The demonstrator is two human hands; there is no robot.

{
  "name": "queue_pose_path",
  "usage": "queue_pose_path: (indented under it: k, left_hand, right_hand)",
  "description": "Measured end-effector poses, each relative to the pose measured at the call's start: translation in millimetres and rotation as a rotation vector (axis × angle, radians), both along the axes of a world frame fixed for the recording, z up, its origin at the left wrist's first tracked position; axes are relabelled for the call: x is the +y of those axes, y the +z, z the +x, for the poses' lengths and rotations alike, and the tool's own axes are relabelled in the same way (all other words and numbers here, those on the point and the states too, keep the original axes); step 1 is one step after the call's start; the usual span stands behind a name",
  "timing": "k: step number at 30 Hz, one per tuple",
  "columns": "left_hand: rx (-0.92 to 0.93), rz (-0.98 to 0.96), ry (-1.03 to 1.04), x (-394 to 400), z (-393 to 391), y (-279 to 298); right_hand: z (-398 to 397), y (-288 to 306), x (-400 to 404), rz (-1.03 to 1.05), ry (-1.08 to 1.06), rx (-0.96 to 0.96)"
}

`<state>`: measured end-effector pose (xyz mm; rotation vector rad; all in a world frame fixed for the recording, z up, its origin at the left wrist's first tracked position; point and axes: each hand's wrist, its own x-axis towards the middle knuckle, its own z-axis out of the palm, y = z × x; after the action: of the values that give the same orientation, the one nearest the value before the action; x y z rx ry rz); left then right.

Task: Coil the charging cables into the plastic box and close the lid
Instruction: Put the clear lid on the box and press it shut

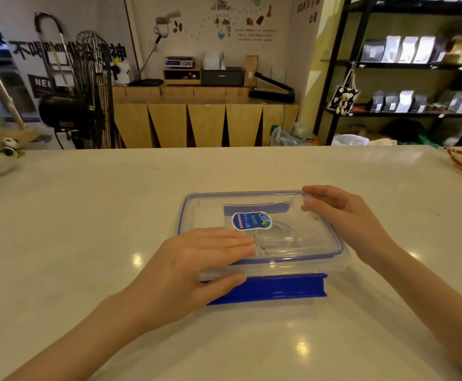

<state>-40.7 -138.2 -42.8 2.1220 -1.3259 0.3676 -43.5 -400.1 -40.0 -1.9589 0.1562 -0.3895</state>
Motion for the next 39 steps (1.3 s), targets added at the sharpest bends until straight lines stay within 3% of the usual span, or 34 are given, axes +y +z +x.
queue_pose_path:
  k: [10, 20, 26, 30, 32, 35, 39]
  left_hand:
    - [-0.054, 0.053, 0.018, 1, 2, -1]
    - [-0.128, 0.145, 0.04, 2, 1, 0]
    - [-0.194, 0.147, 0.079, 0, -2, -4]
    - [-0.292, 0.208, 0.117, -2, -8, -7]
    - [-0.377, 0.28, 0.139, -4, -12, -8]
    - [-0.479, 0.355, 0.173, -8, -12, -10]
    - [-0.468, 0.339, 0.176, -9, -13, -11]
  right_hand:
    - [7, 11, 2, -0.317, -0.037, 0.049]
    - [8, 7, 4, -0.236, -0.075, 0.053]
    - [8, 14, 0, -0.533, 0.006, 0.142]
    - [-25, 20, 14, -0.562, 0.135, -0.249]
    - [-46, 16, 24, -0.728, 0.311, -0.369]
    - [-60, -2, 31, -1.126, 0.407, -0.348]
    - [-60, -9, 32, -1.256, 0.389, -0.338]
